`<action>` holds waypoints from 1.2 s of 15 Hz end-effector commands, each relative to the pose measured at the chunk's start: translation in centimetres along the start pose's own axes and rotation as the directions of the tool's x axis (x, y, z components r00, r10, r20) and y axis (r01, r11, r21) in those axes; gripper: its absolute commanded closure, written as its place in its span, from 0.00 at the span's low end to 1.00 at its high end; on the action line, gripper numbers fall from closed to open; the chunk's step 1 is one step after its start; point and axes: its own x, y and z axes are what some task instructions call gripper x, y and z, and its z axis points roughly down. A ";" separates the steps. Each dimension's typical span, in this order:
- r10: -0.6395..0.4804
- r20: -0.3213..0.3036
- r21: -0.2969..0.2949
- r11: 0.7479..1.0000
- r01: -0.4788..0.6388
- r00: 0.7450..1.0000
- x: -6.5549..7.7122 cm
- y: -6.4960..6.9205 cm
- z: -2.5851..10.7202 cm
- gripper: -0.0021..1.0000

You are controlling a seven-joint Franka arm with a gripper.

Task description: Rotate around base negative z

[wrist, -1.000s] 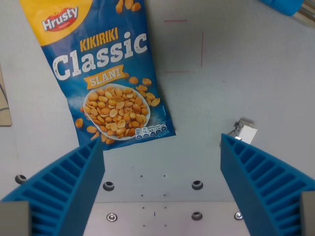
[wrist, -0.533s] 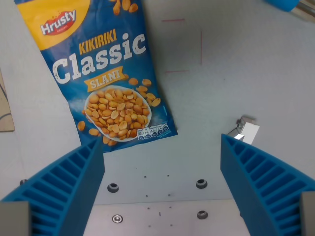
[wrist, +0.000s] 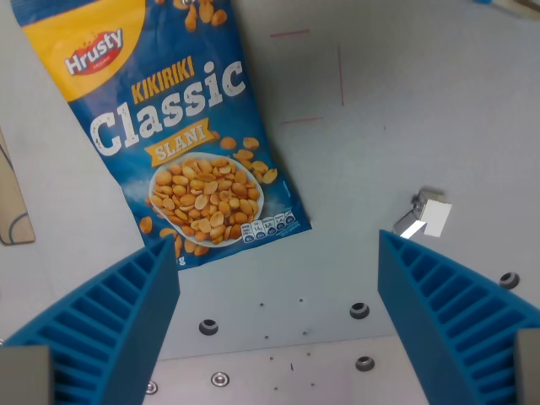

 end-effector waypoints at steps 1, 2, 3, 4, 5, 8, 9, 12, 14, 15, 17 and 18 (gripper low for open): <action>0.149 -0.003 0.004 0.989 -0.149 0.989 0.0 0.0 -0.2 0.00; 0.162 -0.002 0.004 0.987 -0.162 0.987 0.0 0.0 -0.2 0.00; 0.175 -0.002 0.004 0.985 -0.175 0.985 0.0 0.0 -0.2 0.00; 0.188 -0.002 0.005 0.982 -0.188 0.982 0.0 0.0 -0.2 0.00; 0.201 -0.002 0.005 0.980 -0.201 0.980 0.0 0.0 -0.2 0.00; 0.240 -0.002 0.005 0.971 -0.240 0.971 0.0 0.0 -0.2 0.00; 0.253 -0.001 0.005 0.967 -0.253 0.967 0.0 0.0 -0.2 0.00; 0.292 -0.001 0.006 0.957 -0.292 0.957 0.0 0.0 -0.2 0.00; 0.317 -0.001 0.006 0.948 -0.317 0.948 0.0 0.0 -0.2 0.00; 0.330 0.000 0.006 0.944 -0.330 0.944 0.0 0.0 -0.2 0.00; 0.355 0.000 0.007 0.935 -0.355 0.935 0.0 0.0 -0.2 0.00; 0.367 0.000 0.007 0.930 -0.367 0.930 0.0 0.0 -0.2 0.00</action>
